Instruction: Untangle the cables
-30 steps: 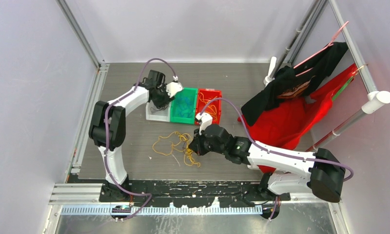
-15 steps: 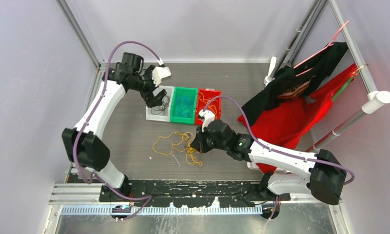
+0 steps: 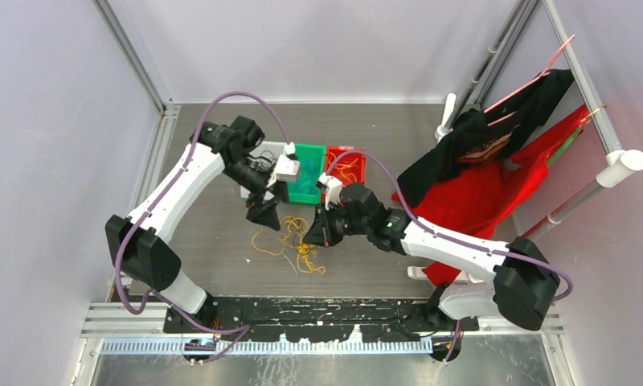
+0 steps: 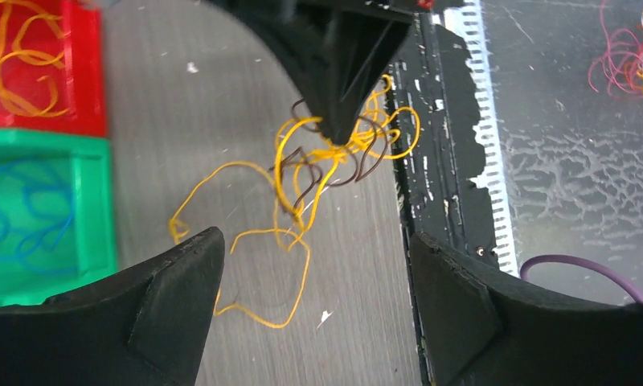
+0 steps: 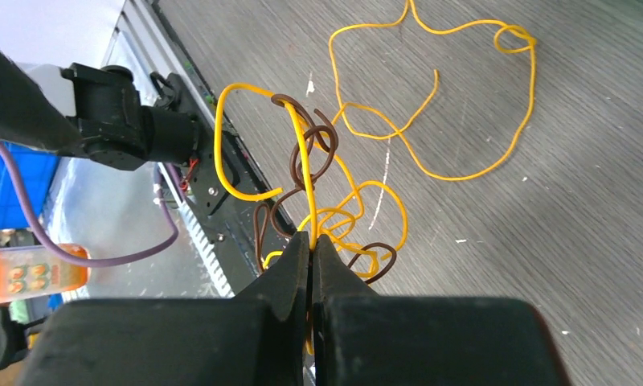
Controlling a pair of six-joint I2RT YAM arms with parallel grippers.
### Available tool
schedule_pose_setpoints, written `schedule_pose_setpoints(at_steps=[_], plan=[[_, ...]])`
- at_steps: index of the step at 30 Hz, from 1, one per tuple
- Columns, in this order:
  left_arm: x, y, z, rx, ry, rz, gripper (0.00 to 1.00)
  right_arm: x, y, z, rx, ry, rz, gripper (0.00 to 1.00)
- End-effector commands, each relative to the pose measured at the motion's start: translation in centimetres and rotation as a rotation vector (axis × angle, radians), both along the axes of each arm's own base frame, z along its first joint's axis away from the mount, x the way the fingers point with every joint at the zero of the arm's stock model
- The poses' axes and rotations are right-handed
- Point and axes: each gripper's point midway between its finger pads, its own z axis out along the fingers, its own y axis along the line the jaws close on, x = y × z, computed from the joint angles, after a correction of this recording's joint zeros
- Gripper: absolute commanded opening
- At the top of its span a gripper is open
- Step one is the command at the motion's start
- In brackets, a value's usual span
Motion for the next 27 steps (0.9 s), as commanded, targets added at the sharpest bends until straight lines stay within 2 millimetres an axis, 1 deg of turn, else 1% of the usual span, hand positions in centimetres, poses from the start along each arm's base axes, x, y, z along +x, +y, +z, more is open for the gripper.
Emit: schedule_pose_setpoints(at_steps=[1,3,5,8,10,13,17,19,21,22,27], plan=[[-1.6,-2.1,0.6,-0.083,-0.061,-0.074,0.85,0.5,1.8,3.9,0.119,-0.021,0.057,0.01],[-2.0,-2.3,0.2,-0.073,-0.057,-0.089,0.84,0.6,1.8,4.1,0.127,-0.013,0.057,0.01],[-2.1,-2.3,-0.4,-0.055,-0.045,-0.083,0.80,0.7,1.9,4.2,0.137,-0.007,0.058,0.01],[-1.1,-2.8,-1.0,-0.046,-0.080,-0.057,0.72,0.9,2.0,4.1,0.147,0.011,0.059,0.01],[-0.3,-3.1,-1.1,-0.042,-0.086,-0.019,0.62,0.9,2.1,4.0,0.150,0.022,0.057,0.01],[0.9,-3.5,-1.3,-0.035,-0.097,0.043,0.43,1.1,2.0,4.1,0.156,0.026,0.050,0.01],[1.4,-3.0,-1.7,-0.005,-0.126,0.060,0.25,1.6,1.6,4.1,0.169,0.038,0.020,0.01],[1.4,-2.6,-1.7,0.014,-0.139,0.069,0.11,1.9,1.3,4.2,0.186,0.051,-0.001,0.01],[1.3,-2.3,-1.7,0.027,-0.150,0.075,0.02,2.3,1.1,4.1,0.208,0.074,-0.019,0.01],[1.4,-2.1,-1.7,0.033,-0.157,0.078,0.00,2.3,1.1,4.1,0.215,0.084,-0.024,0.01],[2.2,-1.6,-1.4,0.060,-0.211,0.101,0.00,2.4,1.3,3.9,0.228,0.118,-0.028,0.03]])
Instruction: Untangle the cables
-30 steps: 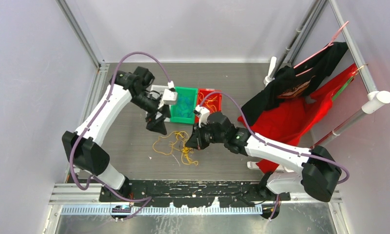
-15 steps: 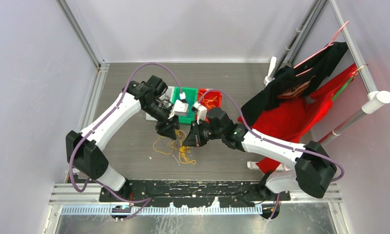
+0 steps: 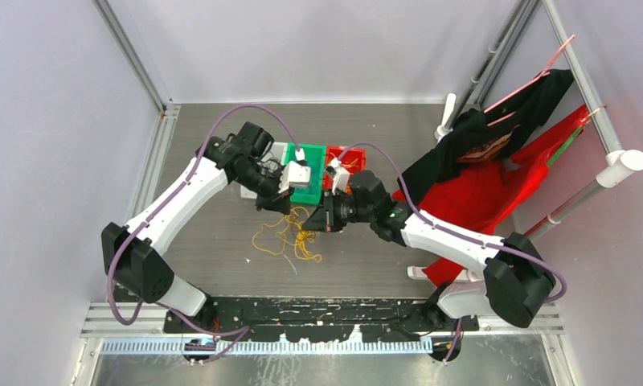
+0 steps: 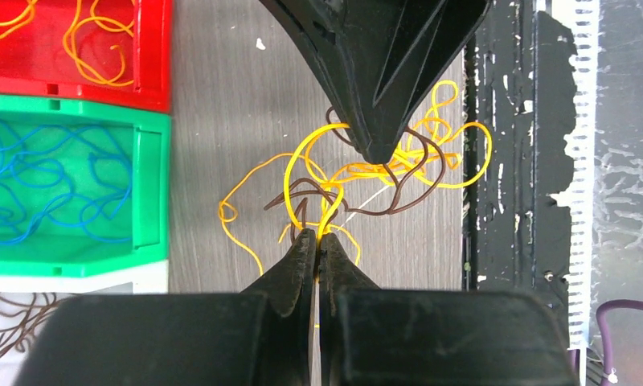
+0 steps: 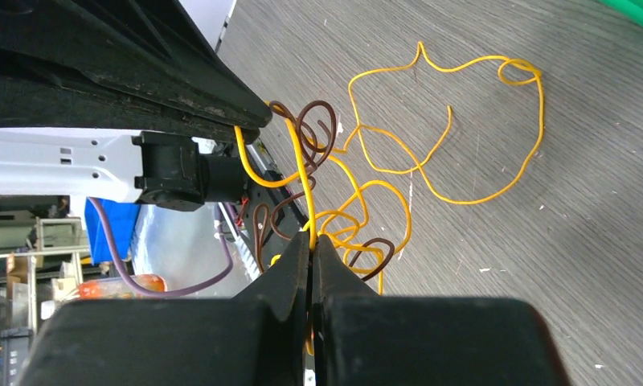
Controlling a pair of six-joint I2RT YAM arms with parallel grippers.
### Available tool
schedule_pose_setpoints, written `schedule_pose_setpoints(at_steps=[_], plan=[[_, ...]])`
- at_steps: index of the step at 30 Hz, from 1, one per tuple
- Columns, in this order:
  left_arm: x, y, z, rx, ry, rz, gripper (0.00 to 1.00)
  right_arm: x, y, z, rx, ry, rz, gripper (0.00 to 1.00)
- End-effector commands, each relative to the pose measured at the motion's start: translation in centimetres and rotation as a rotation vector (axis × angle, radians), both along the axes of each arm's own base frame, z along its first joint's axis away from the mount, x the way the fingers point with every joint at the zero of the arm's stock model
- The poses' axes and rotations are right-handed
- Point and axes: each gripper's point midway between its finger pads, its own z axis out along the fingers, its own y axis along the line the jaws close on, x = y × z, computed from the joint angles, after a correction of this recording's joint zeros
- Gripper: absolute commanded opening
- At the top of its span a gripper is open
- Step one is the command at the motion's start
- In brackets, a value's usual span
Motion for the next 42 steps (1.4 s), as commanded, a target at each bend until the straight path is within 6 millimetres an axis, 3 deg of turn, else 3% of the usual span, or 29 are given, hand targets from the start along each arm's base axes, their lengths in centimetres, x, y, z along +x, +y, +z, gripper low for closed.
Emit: schedule_pose_setpoints(at_steps=[1,8,12,16,21,28,33,36,40,42], plan=[[0.9,0.3,1.6,-0.002,-0.100,0.026,0.00,0.2,0.9,2.1,0.089,-0.003,0.008,0.04],[1.4,1.6,2.4,0.046,-0.170,0.064,0.00,0.9,0.5,1.0,0.089,0.049,-0.048,0.04],[1.4,2.7,3.2,0.079,-0.191,0.124,0.00,1.9,-0.5,-0.8,0.025,0.083,-0.109,0.04],[0.8,2.8,5.4,0.047,-0.193,0.167,0.00,2.9,-1.1,-1.5,0.018,0.109,-0.158,0.08],[0.6,3.3,8.3,0.013,-0.218,0.217,0.00,3.5,-1.3,-1.0,0.025,0.096,-0.187,0.09],[4.0,5.9,11.8,0.026,-0.424,0.384,0.00,2.9,-2.5,-0.6,0.032,0.069,-0.196,0.09],[5.7,7.8,16.8,-0.043,-0.604,0.506,0.00,2.1,-3.0,-0.1,0.055,0.047,-0.181,0.24],[4.4,7.4,18.3,-0.094,-0.597,0.474,0.00,2.4,-3.3,1.4,0.098,-0.021,-0.200,0.31],[1.9,6.6,18.3,-0.148,-0.506,0.438,0.00,3.0,-3.1,4.2,0.165,-0.105,-0.211,0.30],[1.3,6.4,18.0,-0.166,-0.486,0.430,0.00,3.3,-3.0,4.7,0.168,-0.121,-0.209,0.34]])
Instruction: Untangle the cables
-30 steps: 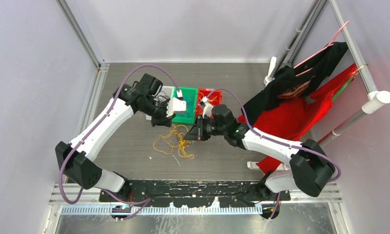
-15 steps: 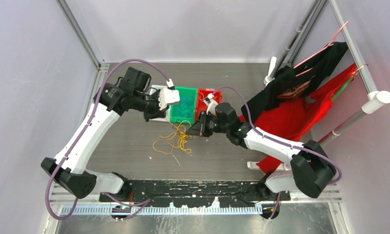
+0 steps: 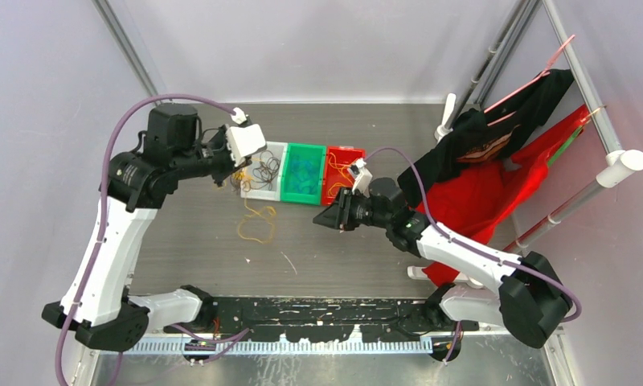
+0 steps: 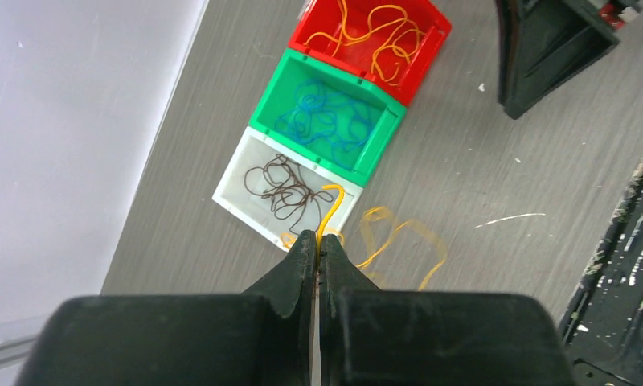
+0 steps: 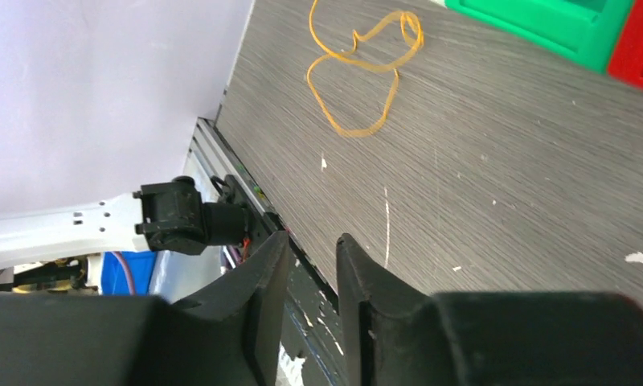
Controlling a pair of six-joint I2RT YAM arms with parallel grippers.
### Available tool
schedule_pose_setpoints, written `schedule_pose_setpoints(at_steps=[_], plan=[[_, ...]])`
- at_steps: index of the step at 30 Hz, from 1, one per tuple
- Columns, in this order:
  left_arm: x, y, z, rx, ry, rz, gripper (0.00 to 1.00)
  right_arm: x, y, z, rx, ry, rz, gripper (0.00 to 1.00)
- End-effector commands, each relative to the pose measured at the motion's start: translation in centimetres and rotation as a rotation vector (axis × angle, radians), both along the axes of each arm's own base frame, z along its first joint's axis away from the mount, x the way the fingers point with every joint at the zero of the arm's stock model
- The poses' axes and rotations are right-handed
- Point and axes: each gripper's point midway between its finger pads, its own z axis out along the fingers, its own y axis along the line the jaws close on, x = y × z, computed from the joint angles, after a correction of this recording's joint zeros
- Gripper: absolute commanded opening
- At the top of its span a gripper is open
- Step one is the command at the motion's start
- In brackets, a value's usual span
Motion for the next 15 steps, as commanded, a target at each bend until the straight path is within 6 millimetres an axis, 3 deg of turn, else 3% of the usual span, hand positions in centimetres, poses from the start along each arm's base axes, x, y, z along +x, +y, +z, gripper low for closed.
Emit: schedule_pose_setpoints(at_steps=[1,6,9,15], plan=[[-1.9,-0.8,0.9,-0.082,0.021,-0.043,0.00,1.6,0.7,5.1,0.096,-0.171,-0.012,0.37],[-2.0,-0.7,1.0,-0.101,0.020,-0.025,0.00,1.9,1.9,6.8,0.127,-0.272,0.024,0.52],[-2.2,-0.8,1.3,-0.126,0.021,-0.021,0.00,1.1,3.4,7.2,0.125,-0.335,0.081,0.56],[-3.0,-1.3,1.9,-0.168,0.034,-0.043,0.00,-1.7,6.7,5.8,0.061,-0.413,0.197,0.59]])
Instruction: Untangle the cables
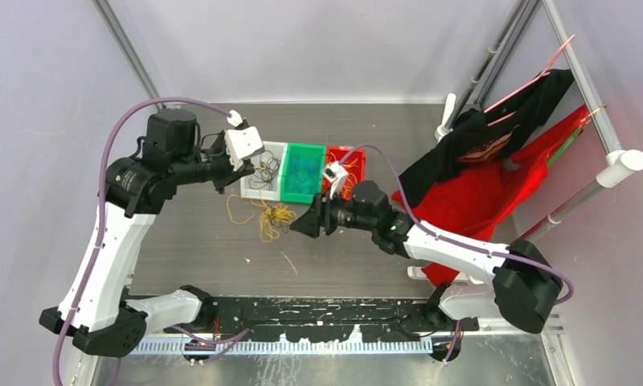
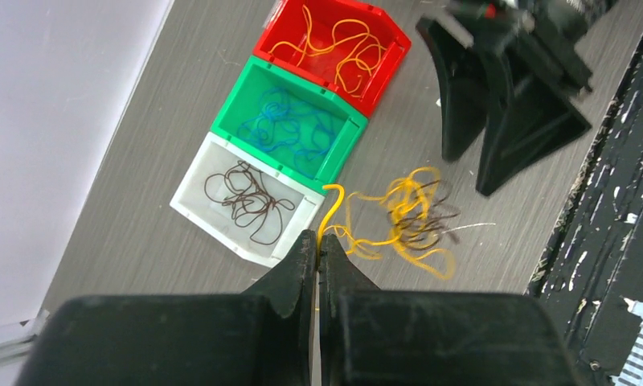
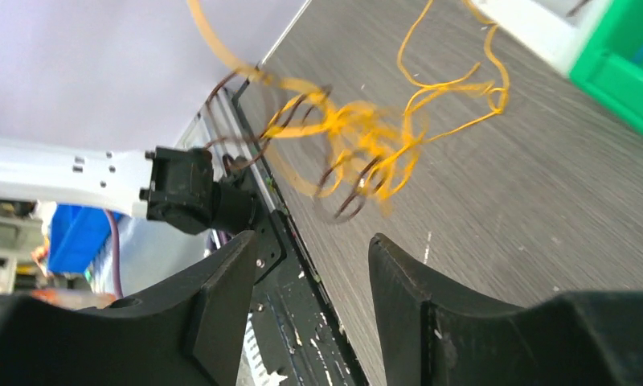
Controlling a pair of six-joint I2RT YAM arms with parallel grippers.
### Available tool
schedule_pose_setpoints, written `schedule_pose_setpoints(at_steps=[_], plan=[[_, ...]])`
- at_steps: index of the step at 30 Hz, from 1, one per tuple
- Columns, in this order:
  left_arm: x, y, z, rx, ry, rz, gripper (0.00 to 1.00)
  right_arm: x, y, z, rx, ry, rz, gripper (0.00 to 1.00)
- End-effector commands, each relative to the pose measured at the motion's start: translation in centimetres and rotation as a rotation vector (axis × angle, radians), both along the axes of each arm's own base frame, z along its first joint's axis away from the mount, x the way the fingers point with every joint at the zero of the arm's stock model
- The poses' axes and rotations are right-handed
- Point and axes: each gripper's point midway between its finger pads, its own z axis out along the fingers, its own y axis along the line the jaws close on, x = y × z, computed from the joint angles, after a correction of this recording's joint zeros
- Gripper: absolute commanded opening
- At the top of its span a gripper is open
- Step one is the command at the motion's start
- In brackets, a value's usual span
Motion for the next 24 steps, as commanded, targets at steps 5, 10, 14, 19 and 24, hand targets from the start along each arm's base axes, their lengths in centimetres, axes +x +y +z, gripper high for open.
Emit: schedule_pose_setpoints(at_steps=[5,10,14,19,24], plan=[[-1.4,-1.0,3.1,-0.119,-0.032,-0.037,0.00,0.4,4.0,1.7,0.011,-0.173,0.025,0.48],[-2.0,-1.1,3.8,-0.138,-0.028,-0.045,0.00,2.2,4.6,1.0,0.000,-0.220,-0.066,0.53],[-2.2,-1.0,4.3,-0.147,-0.038,-0.047,0.00,2.3,5.5,1.6,0.051,-0.232,-0.066,0.57],[-2.5,-1.0,4.6,-0.157,-0.045,-0.047,0.00,2.4,6.3,1.6,0.079,-0.211,-0.072,0.54],[-2.8,-0.9,5.0,-0.166,-0.050,-0.052,0.00,2.6,6.4,1.6,0.108,-0.191,-0.091,0.26]])
